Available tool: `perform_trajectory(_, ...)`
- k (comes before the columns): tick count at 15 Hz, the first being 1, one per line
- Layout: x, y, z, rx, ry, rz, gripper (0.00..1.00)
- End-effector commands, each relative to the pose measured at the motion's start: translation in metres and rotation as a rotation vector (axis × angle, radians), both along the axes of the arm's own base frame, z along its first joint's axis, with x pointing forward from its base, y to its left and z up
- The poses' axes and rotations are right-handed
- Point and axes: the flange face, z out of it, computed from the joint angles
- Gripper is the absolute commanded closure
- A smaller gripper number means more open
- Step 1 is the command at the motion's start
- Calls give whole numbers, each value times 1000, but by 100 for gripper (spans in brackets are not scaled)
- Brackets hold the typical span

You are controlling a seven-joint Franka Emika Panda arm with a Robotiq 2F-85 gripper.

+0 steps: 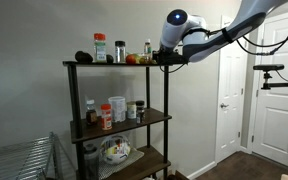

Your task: Put the orange spice bottle on the middle shelf

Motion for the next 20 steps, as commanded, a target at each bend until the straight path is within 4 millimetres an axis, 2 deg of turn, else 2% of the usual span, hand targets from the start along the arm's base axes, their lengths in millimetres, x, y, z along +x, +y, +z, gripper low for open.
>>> perform_trajectory(1,3,-1,-3,-1,-23,-5,47)
perform_trajectory(5,0,-4,-7,2,-15,-12,72)
perform_trajectory(8,-12,-2,-3,7,-13,-14,73)
perform_trajectory(11,-33,5,2,6,-12,0,73)
perform_trajectory(16,-83,9,4,17,-17,25,73)
perform_trajectory(20,-119,8,-5,45,-2,40,73)
